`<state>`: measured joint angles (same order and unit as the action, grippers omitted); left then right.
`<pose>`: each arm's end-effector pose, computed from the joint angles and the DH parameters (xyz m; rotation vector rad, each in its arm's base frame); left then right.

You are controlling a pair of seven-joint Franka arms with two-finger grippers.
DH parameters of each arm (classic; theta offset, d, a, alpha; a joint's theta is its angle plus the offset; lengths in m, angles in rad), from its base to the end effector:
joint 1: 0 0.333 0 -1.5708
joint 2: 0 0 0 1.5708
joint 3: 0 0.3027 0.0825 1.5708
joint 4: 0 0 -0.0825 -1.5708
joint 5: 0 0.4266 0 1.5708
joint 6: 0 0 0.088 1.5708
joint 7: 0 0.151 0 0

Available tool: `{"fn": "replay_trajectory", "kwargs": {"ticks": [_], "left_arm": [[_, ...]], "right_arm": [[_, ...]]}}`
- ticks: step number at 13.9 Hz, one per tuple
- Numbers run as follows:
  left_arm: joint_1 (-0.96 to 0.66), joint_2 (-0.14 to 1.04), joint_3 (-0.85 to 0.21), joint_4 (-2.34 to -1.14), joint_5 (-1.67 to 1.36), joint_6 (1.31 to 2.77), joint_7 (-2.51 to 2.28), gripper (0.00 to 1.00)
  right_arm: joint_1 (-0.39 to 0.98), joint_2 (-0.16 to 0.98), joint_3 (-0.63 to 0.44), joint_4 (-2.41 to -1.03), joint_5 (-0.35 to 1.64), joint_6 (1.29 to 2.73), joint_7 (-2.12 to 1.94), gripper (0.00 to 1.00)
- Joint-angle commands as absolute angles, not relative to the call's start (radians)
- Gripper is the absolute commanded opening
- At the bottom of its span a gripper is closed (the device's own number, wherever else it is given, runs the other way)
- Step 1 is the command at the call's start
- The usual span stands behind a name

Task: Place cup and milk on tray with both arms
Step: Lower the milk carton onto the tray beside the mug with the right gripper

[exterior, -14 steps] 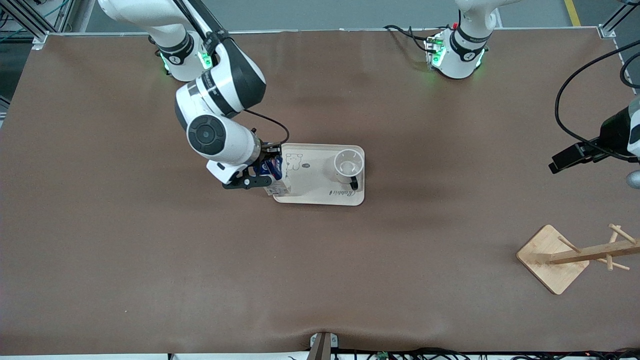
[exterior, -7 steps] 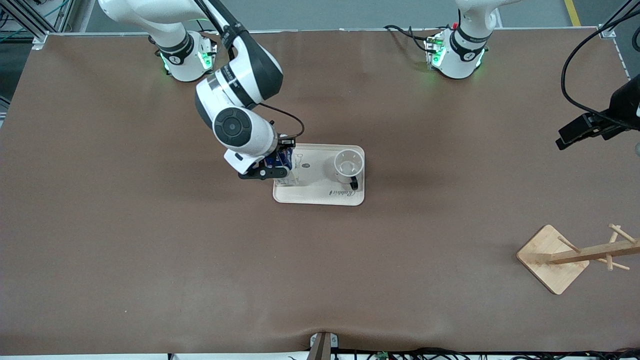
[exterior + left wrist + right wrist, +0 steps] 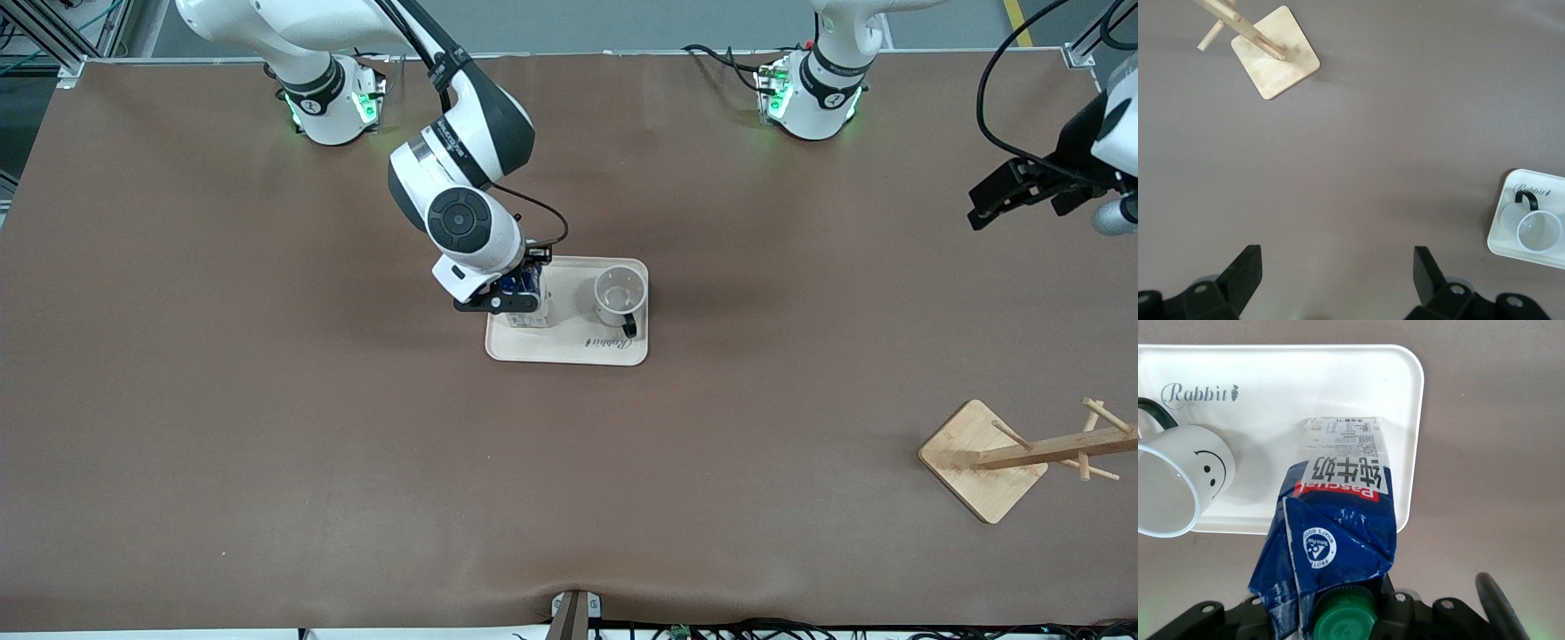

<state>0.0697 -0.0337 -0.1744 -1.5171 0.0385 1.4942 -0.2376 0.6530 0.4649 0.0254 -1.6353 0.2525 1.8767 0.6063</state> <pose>0.5771 -0.0561 0.6075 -3.0925 -0.2108 -0.0274 0.5067 0.4448 0.2592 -3.0400 0.0500 0.4963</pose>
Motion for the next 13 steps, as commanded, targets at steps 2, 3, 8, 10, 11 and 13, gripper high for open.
{"fn": "replay_trajectory", "kwargs": {"ticks": [2, 3, 8, 10, 11, 13], "left_arm": [[0.035, -0.067, -0.129, -1.555, 0.02, 1.494, -0.16, 1.0], [0.022, -0.067, -0.127, -1.555, 0.021, 1.494, -0.163, 1.0], [0.032, -0.061, -0.129, -1.56, 0.021, 1.494, -0.163, 1.0], [0.034, -0.061, -0.129, -1.557, 0.021, 1.494, -0.156, 1.0], [0.034, -0.061, -0.129, -1.557, 0.021, 1.494, -0.156, 1.0], [0.032, -0.063, -0.13, -1.557, 0.023, 1.494, -0.156, 1.0]], "right_arm": [[0.676, 0.471, 0.014, -1.621, 0.255, 1.873, 0.623, 1.0], [0.676, 0.471, 0.014, -1.621, 0.255, 1.871, 0.623, 1.0], [0.669, 0.468, 0.014, -1.611, 0.258, 1.861, 0.623, 1.0], [0.663, 0.454, 0.014, -1.586, 0.271, 1.859, 0.621, 1.0], [0.658, 0.443, 0.011, -1.565, 0.27, 1.859, 0.618, 1.0], [0.628, 0.419, 0.009, -1.504, 0.27, 1.85, 0.621, 1.0]]}}
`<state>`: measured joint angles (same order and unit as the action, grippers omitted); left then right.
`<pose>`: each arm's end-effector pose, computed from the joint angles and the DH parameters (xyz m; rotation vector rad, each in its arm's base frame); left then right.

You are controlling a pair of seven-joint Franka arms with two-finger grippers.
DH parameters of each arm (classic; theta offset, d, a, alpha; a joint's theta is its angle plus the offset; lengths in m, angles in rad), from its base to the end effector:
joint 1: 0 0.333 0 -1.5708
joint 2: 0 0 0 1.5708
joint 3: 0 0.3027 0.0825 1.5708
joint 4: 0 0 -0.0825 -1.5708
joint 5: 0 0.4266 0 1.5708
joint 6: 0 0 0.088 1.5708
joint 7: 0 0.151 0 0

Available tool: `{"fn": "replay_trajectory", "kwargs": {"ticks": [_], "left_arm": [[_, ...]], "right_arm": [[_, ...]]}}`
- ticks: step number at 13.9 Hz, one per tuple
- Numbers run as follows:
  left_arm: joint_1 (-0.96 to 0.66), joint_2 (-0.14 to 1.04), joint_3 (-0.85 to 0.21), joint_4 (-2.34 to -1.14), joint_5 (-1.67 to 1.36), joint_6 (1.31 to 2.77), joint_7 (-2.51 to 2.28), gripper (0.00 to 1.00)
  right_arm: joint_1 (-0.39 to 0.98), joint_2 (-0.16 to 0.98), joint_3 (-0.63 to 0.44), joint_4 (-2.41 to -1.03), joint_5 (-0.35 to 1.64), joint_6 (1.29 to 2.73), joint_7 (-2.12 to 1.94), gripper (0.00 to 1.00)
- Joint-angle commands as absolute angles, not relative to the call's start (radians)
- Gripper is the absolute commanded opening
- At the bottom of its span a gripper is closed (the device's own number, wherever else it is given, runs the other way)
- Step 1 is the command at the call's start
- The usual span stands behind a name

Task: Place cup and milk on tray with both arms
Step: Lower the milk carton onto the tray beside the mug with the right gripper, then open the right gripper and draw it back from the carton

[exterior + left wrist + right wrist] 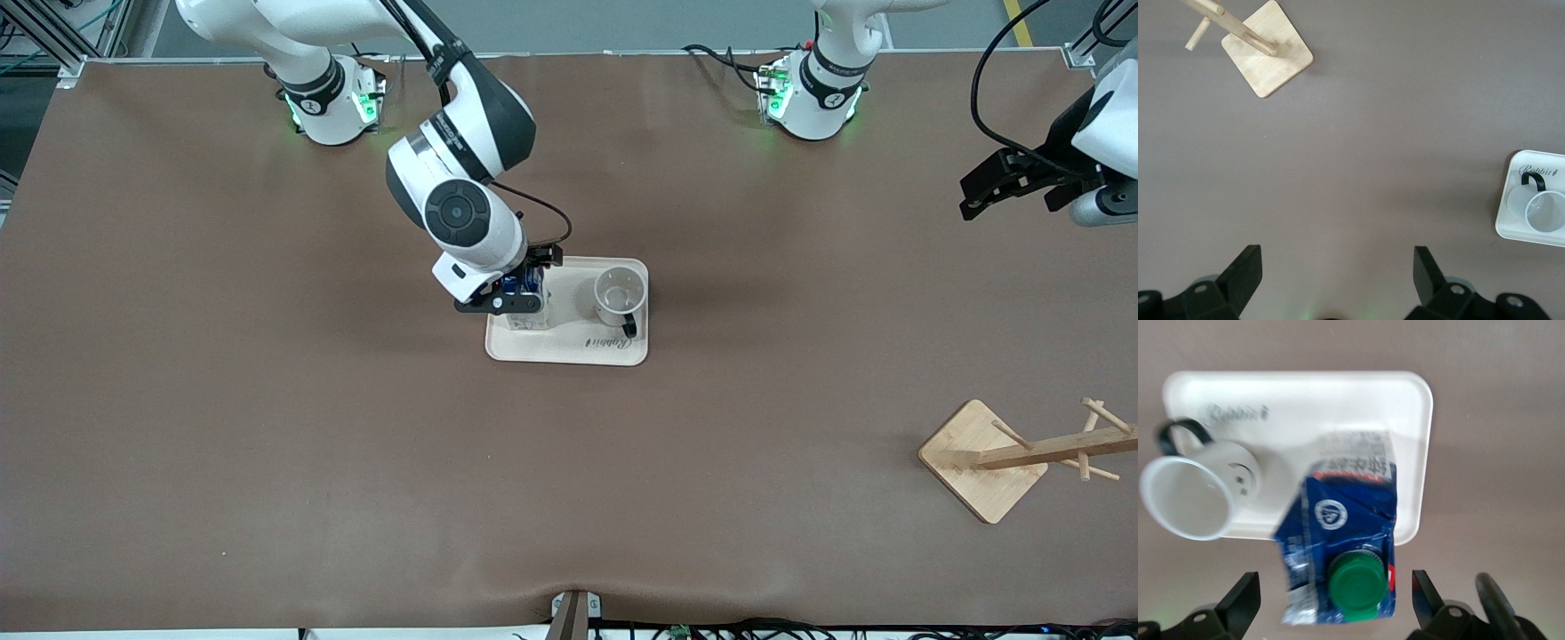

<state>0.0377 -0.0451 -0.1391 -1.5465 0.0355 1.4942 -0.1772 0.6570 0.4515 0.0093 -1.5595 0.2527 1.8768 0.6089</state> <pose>0.5731 -0.0543 0.5992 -3.0969 -0.1217 0.0027 0.5293 0.4529 0.3043 -3.0048 0.0541 0.3778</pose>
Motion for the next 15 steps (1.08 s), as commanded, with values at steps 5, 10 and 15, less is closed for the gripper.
{"fn": "replay_trajectory", "kwargs": {"ticks": [5, 10, 15], "left_arm": [[0.031, -0.043, -0.137, -1.552, 0.021, 1.5, -0.14, 1.0], [0.034, -0.038, -0.137, -1.552, 0.023, 1.5, -0.109, 1.0], [0.035, -0.037, -0.135, -1.554, 0.021, 1.5, -0.106, 1.0]], "right_arm": [[0.581, 0.388, -0.043, -1.266, 0.242, 1.62, 0.804, 1.0], [0.549, 0.334, -0.078, -1.244, 0.23, 1.531, 0.801, 1.0], [0.444, 0.298, -0.092, -1.194, 0.209, 1.427, 0.706, 1.0]]}}
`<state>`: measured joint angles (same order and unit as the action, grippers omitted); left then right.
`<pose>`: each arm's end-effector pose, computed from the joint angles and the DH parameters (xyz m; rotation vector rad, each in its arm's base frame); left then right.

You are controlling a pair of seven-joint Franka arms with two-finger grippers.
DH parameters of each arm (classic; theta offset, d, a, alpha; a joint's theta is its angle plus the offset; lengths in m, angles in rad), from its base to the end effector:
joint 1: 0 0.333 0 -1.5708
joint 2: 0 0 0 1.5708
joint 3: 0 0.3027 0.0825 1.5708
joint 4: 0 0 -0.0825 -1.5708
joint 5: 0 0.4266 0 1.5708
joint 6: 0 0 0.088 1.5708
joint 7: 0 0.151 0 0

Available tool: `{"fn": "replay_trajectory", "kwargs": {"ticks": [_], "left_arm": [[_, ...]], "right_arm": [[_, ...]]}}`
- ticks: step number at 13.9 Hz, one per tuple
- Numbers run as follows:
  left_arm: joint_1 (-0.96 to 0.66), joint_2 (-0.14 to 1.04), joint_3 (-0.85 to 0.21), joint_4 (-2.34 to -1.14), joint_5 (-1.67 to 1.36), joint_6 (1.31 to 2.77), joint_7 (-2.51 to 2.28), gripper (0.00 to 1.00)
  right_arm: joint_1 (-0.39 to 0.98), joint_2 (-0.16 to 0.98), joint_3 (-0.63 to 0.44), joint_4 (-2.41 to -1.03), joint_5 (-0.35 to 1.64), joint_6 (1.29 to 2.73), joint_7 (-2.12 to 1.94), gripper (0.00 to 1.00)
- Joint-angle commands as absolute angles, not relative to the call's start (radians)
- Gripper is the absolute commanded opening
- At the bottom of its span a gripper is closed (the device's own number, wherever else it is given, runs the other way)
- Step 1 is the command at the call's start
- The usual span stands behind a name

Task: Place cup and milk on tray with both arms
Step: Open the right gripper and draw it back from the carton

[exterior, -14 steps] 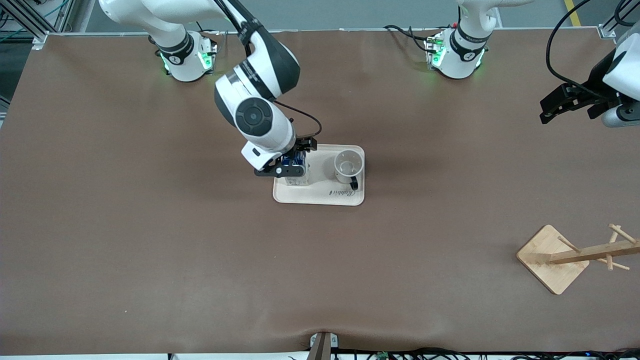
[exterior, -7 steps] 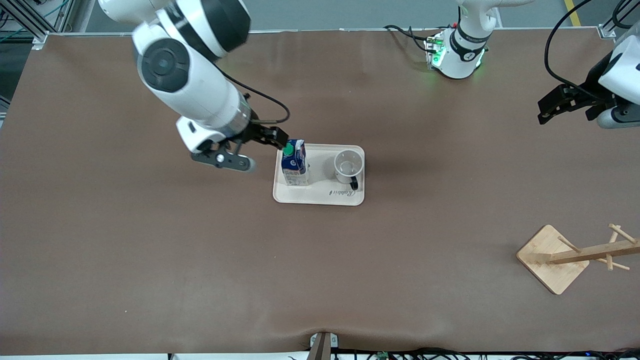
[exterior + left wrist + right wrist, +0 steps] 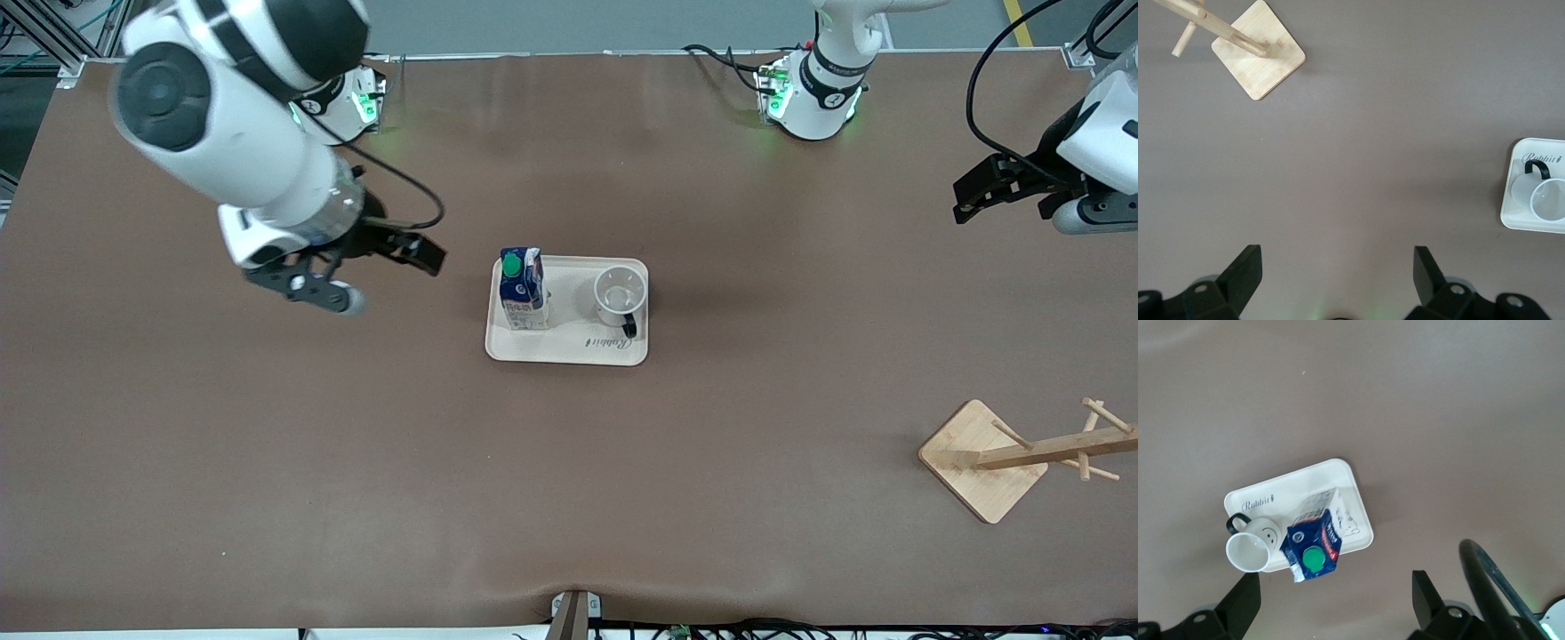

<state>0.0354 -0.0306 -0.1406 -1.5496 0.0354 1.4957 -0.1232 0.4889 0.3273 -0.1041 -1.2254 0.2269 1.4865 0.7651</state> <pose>0.5768 -0.0564 0.5895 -3.0992 -0.0315 0.0293 0.6109 0.2969 0.5307 -2.9558 0.5441 0.2405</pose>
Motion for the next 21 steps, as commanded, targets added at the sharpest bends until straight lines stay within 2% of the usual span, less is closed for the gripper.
{"fn": "replay_trajectory", "kwargs": {"ticks": [1, 3, 4, 7, 8, 9, 14, 17, 21], "left_arm": [[0.035, -0.037, -0.135, -1.552, 0.021, 1.502, -0.106, 1.0], [0.035, -0.037, -0.135, -1.552, 0.021, 1.502, -0.106, 1.0], [0.035, -0.037, -0.135, -1.552, 0.021, 1.502, -0.106, 1.0], [0.034, -0.043, -0.135, -1.552, 0.021, 1.499, -0.106, 1.0], [0.034, -0.044, -0.137, -1.552, 0.021, 1.497, -0.106, 1.0], [0.032, -0.043, -0.137, -1.552, 0.021, 1.496, -0.106, 1.0], [0.029, -0.038, -0.138, -1.549, 0.02, 1.496, -0.106, 1.0], [0.029, -0.037, -0.138, -1.549, 0.02, 1.496, -0.106, 1.0], [0.029, -0.035, -0.138, -1.551, 0.02, 1.496, -0.107, 1.0]], "right_arm": [[0.428, 0.292, -0.092, -1.19, 0.209, 1.411, 0.643, 1.0], [0.417, 0.211, -0.092, -1.21, 0.155, 1.379, 0.524, 1.0], [0.416, 0.148, -0.087, -1.298, 0.068, 1.393, 0.447, 1.0], [0.364, -0.11, -0.092, -1.689, 0.046, 1.599, 0.385, 1.0], [0.361, -0.15, -0.091, -1.745, 0.041, 1.604, 0.382, 1.0], [0.351, -0.164, -0.095, -1.762, 0.041, 1.595, 0.339, 1.0], [0.096, -0.14, -0.123, -1.727, 0.038, 1.574, -0.188, 1.0], [0.087, -0.075, -0.12, -1.617, 0.029, 1.563, -0.268, 1.0], [0.086, -0.066, -0.12, -1.595, 0.029, 1.537, -0.265, 1.0]]}}
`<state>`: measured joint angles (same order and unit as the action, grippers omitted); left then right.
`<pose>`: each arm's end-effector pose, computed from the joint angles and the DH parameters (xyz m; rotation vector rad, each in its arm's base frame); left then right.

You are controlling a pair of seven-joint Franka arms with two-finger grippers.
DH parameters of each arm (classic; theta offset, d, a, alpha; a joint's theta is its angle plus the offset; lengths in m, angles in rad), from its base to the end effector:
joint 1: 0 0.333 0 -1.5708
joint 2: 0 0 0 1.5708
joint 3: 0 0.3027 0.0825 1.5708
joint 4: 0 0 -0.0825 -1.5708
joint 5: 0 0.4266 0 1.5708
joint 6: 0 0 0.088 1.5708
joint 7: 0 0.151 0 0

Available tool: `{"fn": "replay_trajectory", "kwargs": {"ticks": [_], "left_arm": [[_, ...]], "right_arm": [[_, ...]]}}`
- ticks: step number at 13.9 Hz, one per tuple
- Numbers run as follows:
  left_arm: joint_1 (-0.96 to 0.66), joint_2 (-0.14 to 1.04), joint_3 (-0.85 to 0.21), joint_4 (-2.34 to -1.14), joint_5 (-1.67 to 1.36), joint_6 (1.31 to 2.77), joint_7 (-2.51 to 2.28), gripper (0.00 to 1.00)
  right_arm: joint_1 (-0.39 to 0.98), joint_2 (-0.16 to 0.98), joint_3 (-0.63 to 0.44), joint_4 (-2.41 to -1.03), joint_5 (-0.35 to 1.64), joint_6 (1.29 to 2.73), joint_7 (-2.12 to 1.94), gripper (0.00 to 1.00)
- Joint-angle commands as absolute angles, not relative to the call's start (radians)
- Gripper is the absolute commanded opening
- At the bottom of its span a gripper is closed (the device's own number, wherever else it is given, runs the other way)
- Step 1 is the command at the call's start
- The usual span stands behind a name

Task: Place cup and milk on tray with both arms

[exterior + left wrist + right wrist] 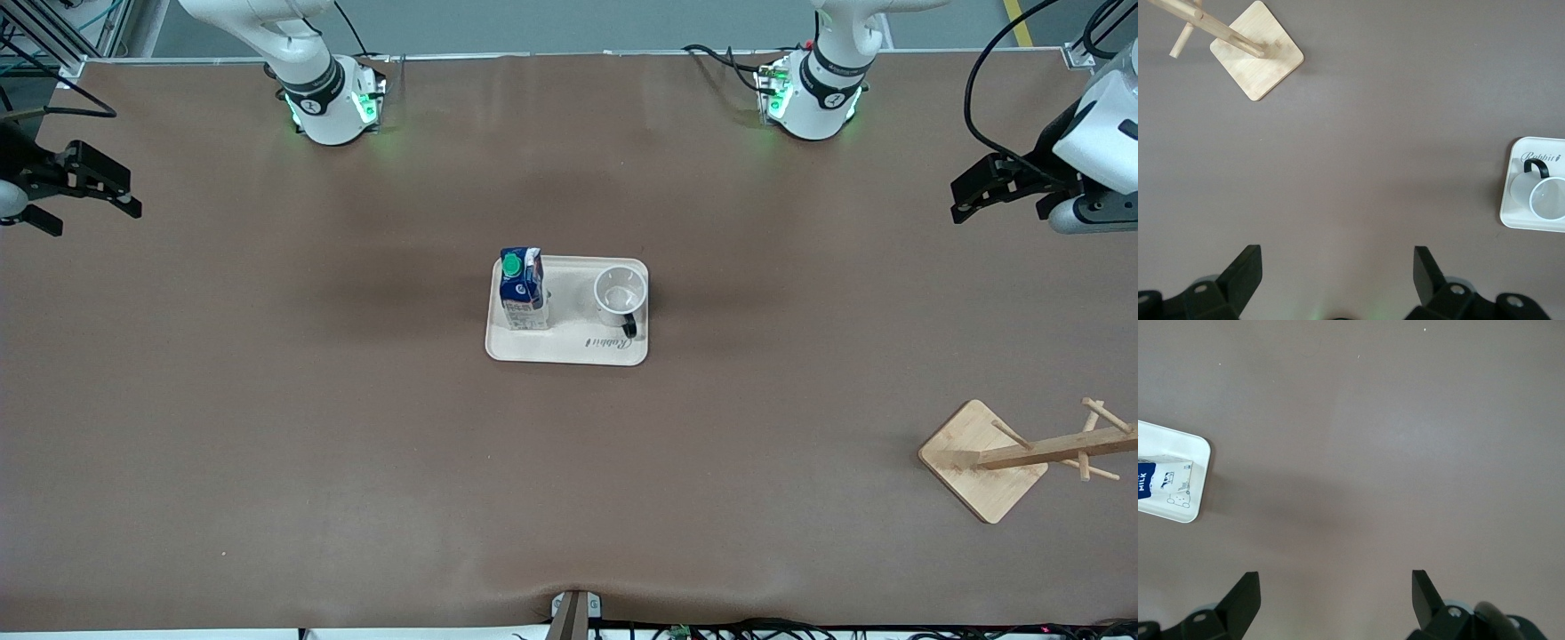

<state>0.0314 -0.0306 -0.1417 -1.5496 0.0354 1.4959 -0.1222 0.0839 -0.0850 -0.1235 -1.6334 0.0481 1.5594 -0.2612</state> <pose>0.5765 -0.0593 0.5895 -3.0993 -0.0221 0.0289 0.5707 -0.0177 0.5835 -3.0660 -0.3429 -0.0293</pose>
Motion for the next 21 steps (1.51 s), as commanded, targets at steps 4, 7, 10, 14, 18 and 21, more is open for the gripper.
{"fn": "replay_trajectory", "kwargs": {"ticks": [4, 7, 10, 14, 18, 21], "left_arm": [[0.032, -0.037, -0.138, -1.551, 0.02, 1.493, -0.106, 1.0], [0.032, -0.037, -0.138, -1.548, 0.02, 1.493, -0.106, 1.0], [0.032, -0.037, -0.137, -1.546, 0.021, 1.493, -0.11, 1.0], [0.034, -0.035, -0.137, -1.532, 0.021, 1.493, -0.117, 1.0], [0.034, -0.035, -0.135, -1.531, 0.021, 1.491, -0.118, 1.0], [0.034, -0.035, -0.135, -1.522, 0.02, 1.485, -0.118, 1.0]], "right_arm": [[0.078, -0.071, -0.12, -1.586, 0.028, 1.536, -0.268, 1.0], [0.084, -0.072, -0.118, -1.586, 0.029, 1.534, -0.268, 1.0], [0.087, -0.066, -0.118, -1.586, 0.026, 1.539, -0.268, 1.0], [0.091, -0.063, -0.114, -1.586, -0.026, 1.537, -0.268, 1.0], [0.08, -0.063, -0.115, -1.591, -0.026, 1.539, -0.265, 1.0], [0.077, -0.061, -0.115, -1.589, -0.023, 1.543, -0.242, 1.0]]}}
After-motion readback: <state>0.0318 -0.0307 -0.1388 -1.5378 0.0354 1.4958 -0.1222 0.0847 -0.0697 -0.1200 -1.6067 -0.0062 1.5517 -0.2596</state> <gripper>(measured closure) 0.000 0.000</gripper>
